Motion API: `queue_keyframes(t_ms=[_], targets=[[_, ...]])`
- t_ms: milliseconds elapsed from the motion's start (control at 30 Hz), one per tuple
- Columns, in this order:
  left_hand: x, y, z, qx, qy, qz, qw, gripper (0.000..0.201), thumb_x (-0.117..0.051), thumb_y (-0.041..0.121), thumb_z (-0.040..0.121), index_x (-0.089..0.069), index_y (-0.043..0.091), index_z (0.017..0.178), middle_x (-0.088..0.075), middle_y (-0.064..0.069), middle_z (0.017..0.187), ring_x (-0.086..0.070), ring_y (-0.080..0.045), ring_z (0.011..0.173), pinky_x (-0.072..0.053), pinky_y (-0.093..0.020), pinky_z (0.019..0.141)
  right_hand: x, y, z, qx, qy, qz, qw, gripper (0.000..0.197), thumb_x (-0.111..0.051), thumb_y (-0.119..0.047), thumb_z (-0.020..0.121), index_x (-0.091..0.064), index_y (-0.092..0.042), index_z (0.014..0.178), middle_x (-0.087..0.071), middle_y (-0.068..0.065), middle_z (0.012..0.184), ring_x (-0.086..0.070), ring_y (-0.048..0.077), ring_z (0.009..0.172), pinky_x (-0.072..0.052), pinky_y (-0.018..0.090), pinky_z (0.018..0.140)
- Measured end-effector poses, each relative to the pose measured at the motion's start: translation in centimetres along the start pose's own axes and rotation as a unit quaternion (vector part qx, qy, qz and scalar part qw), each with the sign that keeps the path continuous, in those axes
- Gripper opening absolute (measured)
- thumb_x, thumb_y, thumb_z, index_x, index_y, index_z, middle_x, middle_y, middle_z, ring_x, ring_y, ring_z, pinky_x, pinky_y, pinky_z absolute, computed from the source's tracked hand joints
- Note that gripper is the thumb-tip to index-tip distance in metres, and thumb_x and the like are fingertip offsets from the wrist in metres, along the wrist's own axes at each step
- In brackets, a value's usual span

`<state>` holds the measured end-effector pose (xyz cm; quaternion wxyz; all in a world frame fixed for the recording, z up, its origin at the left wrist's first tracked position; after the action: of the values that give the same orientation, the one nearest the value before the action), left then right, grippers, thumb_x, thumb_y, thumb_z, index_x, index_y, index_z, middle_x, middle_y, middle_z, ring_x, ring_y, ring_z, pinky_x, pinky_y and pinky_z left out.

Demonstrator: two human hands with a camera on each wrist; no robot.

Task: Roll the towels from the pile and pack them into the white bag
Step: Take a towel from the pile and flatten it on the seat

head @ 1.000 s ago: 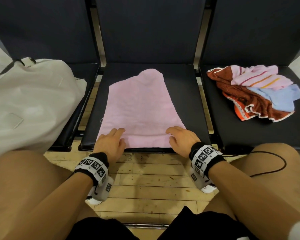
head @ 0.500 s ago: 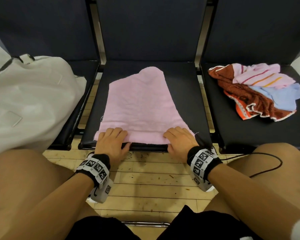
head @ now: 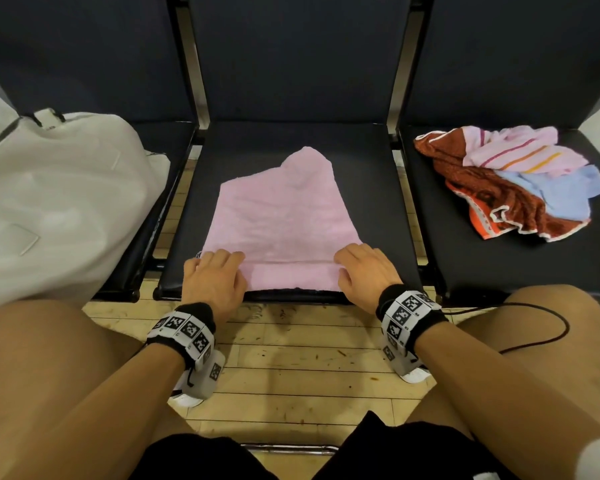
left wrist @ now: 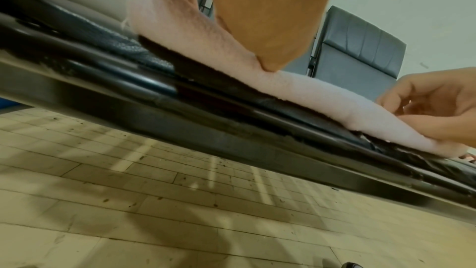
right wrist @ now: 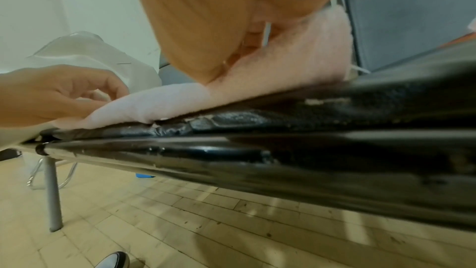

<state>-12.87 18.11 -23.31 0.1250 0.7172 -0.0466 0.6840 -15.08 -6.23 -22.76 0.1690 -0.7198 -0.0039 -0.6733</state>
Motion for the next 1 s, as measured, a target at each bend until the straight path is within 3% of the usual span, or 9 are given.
queue_keyframes(t_ms=[100, 167, 267, 333, 500, 700, 800, 900, 1000], targets=[[1.1, 0.5, 0.0, -0.026, 0.056, -0.004, 0.998, 0.022, -0.067, 0.017, 0.086, -0.065, 0.018, 0.108, -0.062, -0.005, 0.109, -0.055, -0.03, 0.1, -0.039, -0.05, 0.091, 0.5, -0.9, 0.1, 0.034, 0.03, -0.048, 0.998, 0.032, -0.071, 0.004, 0.061, -0.069, -0.014, 0.087, -0.066, 0.002, 0.089, -0.058, 0.026, 0.078, -0.045, 0.035, 0.071], [1.3, 1.4, -0.1, -0.055, 0.065, -0.011, 0.996, 0.01, -0.062, 0.02, 0.09, -0.065, 0.016, 0.099, -0.062, -0.005, 0.099, -0.056, -0.031, 0.09, -0.042, -0.045, 0.081, 0.1, -1.6, -0.1, 0.047, 0.008, -0.043, 0.998, 0.021, -0.068, -0.004, 0.067, -0.069, -0.014, 0.085, -0.065, 0.001, 0.088, -0.056, 0.025, 0.08, -0.043, 0.035, 0.072], [0.4, 2.5, -0.6, -0.079, 0.034, -0.036, 0.996, 0.035, -0.047, 0.047, 0.091, -0.065, 0.019, 0.101, -0.063, 0.001, 0.095, -0.057, -0.027, 0.086, -0.043, -0.041, 0.077, -0.1, -2.0, -0.8, 0.036, -0.005, -0.007, 0.999, 0.017, -0.059, -0.027, 0.077, -0.064, -0.016, 0.09, -0.061, 0.001, 0.091, -0.051, 0.024, 0.084, -0.044, 0.037, 0.077], [-0.3, 2.7, -0.8, -0.087, 0.016, -0.026, 0.996, 0.045, -0.046, 0.055, 0.084, -0.066, 0.021, 0.107, -0.063, 0.003, 0.1, -0.055, -0.025, 0.09, -0.044, -0.042, 0.079, -0.4, -2.0, -1.0, 0.03, -0.016, -0.017, 0.999, 0.024, -0.058, -0.03, 0.078, -0.062, -0.017, 0.098, -0.061, 0.001, 0.097, -0.051, 0.024, 0.089, -0.044, 0.039, 0.083], [-0.2, 2.0, -0.4, -0.082, 0.01, -0.048, 0.995, 0.046, -0.037, 0.035, 0.082, -0.067, 0.018, 0.113, -0.067, 0.0, 0.106, -0.055, -0.027, 0.096, -0.042, -0.043, 0.085, -0.6, -0.7, -0.2, -0.014, -0.066, -0.036, 0.997, 0.035, -0.046, -0.02, 0.093, -0.053, -0.02, 0.127, -0.06, -0.001, 0.119, -0.048, 0.022, 0.109, -0.031, 0.034, 0.095], [0.3, 1.9, -0.3, -0.041, -0.005, -0.027, 0.999, 0.049, -0.032, 0.032, 0.087, -0.056, 0.02, 0.127, -0.07, 0.001, 0.1, -0.062, -0.024, 0.089, -0.037, -0.042, 0.093, -0.8, 0.0, -0.5, -0.031, -0.101, -0.002, 0.994, 0.039, -0.038, -0.015, 0.096, -0.047, -0.022, 0.133, -0.059, 0.001, 0.118, -0.058, 0.027, 0.094, -0.045, 0.035, 0.081], [-0.3, 1.5, -0.2, -0.032, -0.015, -0.029, 0.999, 0.048, -0.031, 0.034, 0.09, -0.05, 0.022, 0.132, -0.07, 0.004, 0.095, -0.063, -0.021, 0.076, -0.034, -0.04, 0.092, -1.1, 0.4, -0.4, -0.042, -0.091, 0.019, 0.995, 0.036, -0.04, -0.019, 0.095, -0.049, -0.023, 0.13, -0.056, -0.001, 0.119, -0.06, 0.028, 0.089, -0.052, 0.04, 0.078], [-0.2, 1.1, -0.1, -0.024, 0.003, -0.015, 1.0, 0.039, -0.046, 0.032, 0.093, -0.055, 0.021, 0.13, -0.067, 0.001, 0.109, -0.061, -0.024, 0.095, -0.035, -0.045, 0.096, -0.1, 0.4, -0.1, -0.03, -0.025, 0.016, 0.999, 0.03, -0.047, -0.016, 0.092, -0.058, -0.019, 0.119, -0.06, 0.001, 0.11, -0.058, 0.026, 0.089, -0.049, 0.037, 0.08], [0.8, 1.1, -0.1, -0.025, 0.055, -0.002, 0.998, 0.031, -0.065, 0.021, 0.087, -0.064, 0.02, 0.117, -0.062, -0.003, 0.117, -0.057, -0.027, 0.107, -0.037, -0.05, 0.098, 0.8, 0.2, 0.2, 0.0, 0.036, -0.032, 0.999, 0.027, -0.062, 0.0, 0.077, -0.068, -0.014, 0.099, -0.067, 0.003, 0.099, -0.058, 0.027, 0.088, -0.045, 0.038, 0.078]])
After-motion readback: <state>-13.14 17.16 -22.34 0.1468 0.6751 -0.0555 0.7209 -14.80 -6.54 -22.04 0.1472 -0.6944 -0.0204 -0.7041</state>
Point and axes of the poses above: each hand's wrist, its own z-axis towards the middle knuckle, its own x-axis out of the back of the hand, y = z × x, the point moved 10 cm from there along z, towards the middle knuckle
